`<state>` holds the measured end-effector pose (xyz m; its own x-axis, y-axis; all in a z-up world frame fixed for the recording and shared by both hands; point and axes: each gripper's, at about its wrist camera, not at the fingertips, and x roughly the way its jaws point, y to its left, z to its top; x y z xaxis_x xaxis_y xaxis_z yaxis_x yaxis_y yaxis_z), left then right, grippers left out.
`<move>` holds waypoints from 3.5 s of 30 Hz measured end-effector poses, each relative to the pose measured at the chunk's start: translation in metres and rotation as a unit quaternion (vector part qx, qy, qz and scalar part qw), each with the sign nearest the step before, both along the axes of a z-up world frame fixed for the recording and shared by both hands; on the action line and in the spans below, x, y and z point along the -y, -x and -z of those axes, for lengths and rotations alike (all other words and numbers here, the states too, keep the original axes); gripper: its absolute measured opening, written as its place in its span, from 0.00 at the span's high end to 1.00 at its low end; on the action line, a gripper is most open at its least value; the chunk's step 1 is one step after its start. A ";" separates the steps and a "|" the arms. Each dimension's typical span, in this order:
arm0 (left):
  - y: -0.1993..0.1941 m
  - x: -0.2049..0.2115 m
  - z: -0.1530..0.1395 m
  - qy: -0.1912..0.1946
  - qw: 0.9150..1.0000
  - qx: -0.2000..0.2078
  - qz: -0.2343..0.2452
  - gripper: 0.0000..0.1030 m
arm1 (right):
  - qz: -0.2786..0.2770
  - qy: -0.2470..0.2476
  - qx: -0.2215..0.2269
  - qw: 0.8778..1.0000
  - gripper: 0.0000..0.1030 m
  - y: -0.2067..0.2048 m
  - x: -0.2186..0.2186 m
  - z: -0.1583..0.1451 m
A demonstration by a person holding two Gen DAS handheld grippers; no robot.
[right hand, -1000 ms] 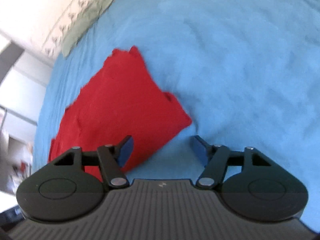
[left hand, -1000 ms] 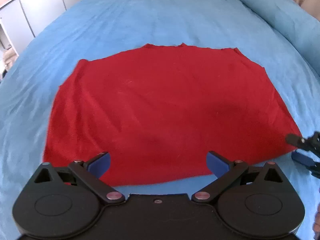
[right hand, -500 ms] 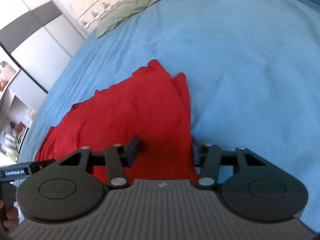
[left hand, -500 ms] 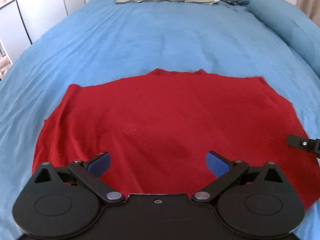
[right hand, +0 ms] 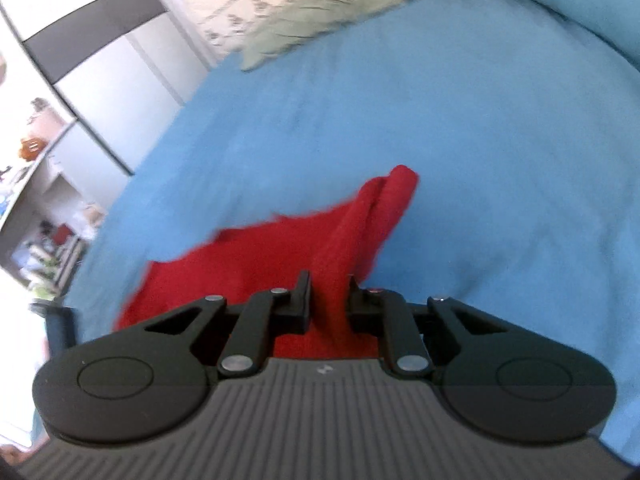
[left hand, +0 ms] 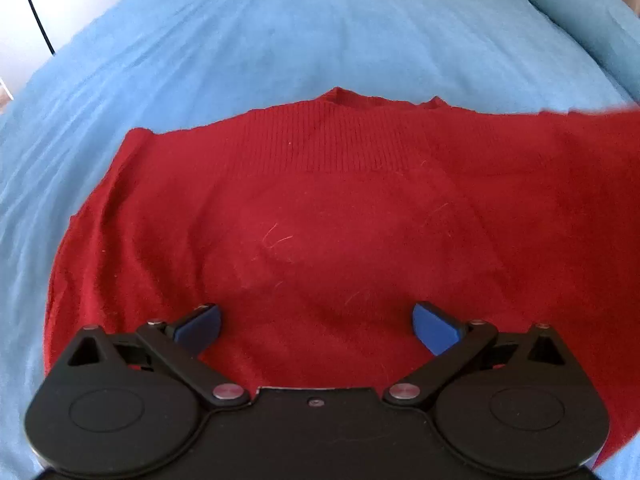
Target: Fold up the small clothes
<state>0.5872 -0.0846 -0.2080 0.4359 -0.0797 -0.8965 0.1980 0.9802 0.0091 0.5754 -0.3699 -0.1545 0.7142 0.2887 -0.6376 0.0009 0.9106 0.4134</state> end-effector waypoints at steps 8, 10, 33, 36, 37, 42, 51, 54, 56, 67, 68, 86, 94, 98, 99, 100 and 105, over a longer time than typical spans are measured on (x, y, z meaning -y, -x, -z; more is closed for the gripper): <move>0.025 -0.101 -0.048 0.029 0.998 0.017 -0.053 0.00 | -0.106 0.035 0.014 0.994 0.73 -0.034 -0.162 -0.040; 0.033 -0.137 -0.053 0.048 0.996 0.014 -0.072 0.00 | -0.129 0.047 0.004 0.991 0.73 -0.040 -0.213 -0.024; 0.074 -0.239 -0.065 0.078 0.993 0.023 -0.083 0.00 | -0.142 0.192 0.048 0.970 0.06 0.050 -0.252 -0.001; 0.074 -0.235 -0.063 0.076 0.994 0.025 -0.079 0.00 | -0.130 0.174 0.032 0.976 0.16 0.039 -0.242 0.025; 0.074 -0.235 -0.062 0.076 0.994 0.025 -0.078 0.00 | -0.126 0.172 0.027 0.977 0.19 0.033 -0.240 0.031; 0.074 -0.236 -0.059 0.075 0.994 0.026 -0.081 0.00 | -0.104 0.135 0.013 0.985 0.38 0.004 -0.228 0.049; 0.078 -0.250 -0.080 0.065 0.991 0.050 -0.105 0.00 | -0.270 0.065 0.041 0.960 0.78 0.040 -0.279 0.019; 0.080 -0.255 -0.081 0.053 0.991 0.056 -0.109 0.00 | -0.334 0.056 -0.005 0.941 0.74 0.050 -0.304 0.044; 0.081 -0.256 -0.080 0.051 0.991 0.055 -0.110 0.00 | -0.344 0.056 -0.032 0.937 0.72 0.056 -0.311 0.063; 0.067 -0.206 -0.060 0.037 0.997 0.050 -0.050 0.00 | -0.154 0.164 0.034 0.974 0.02 0.079 -0.226 0.026; 0.064 -0.201 -0.054 0.036 0.997 0.049 -0.049 0.00 | -0.141 0.175 0.019 0.974 0.02 0.074 -0.219 0.031; 0.068 -0.216 -0.021 0.024 0.997 -0.004 -0.072 0.01 | -0.114 0.185 -0.070 0.974 0.02 0.076 -0.153 0.054; 0.029 -0.210 -0.064 0.086 0.995 0.039 -0.015 0.00 | -0.106 0.064 -0.111 0.986 0.00 0.022 -0.134 0.004; -0.006 -0.206 -0.038 0.128 0.992 -0.007 -0.023 0.00 | -0.106 0.048 -0.149 0.982 0.00 -0.010 -0.139 0.019; -0.012 -0.204 -0.032 0.140 0.990 -0.020 -0.024 0.00 | -0.106 0.043 -0.153 0.982 0.00 -0.017 -0.140 0.025; -0.018 -0.202 -0.026 0.148 0.988 -0.030 -0.024 0.02 | -0.104 0.037 -0.157 0.981 0.00 -0.021 -0.140 0.032; -0.029 -0.199 -0.009 0.175 0.982 -0.058 -0.032 0.14 | -0.100 0.008 -0.171 0.980 0.00 -0.035 -0.141 0.064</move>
<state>0.6162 0.1148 -0.1990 0.3466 -0.3678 -0.8629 0.1148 0.9297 -0.3501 0.6108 -0.2288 -0.2188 0.3874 0.3889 -0.8359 -0.0421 0.9132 0.4053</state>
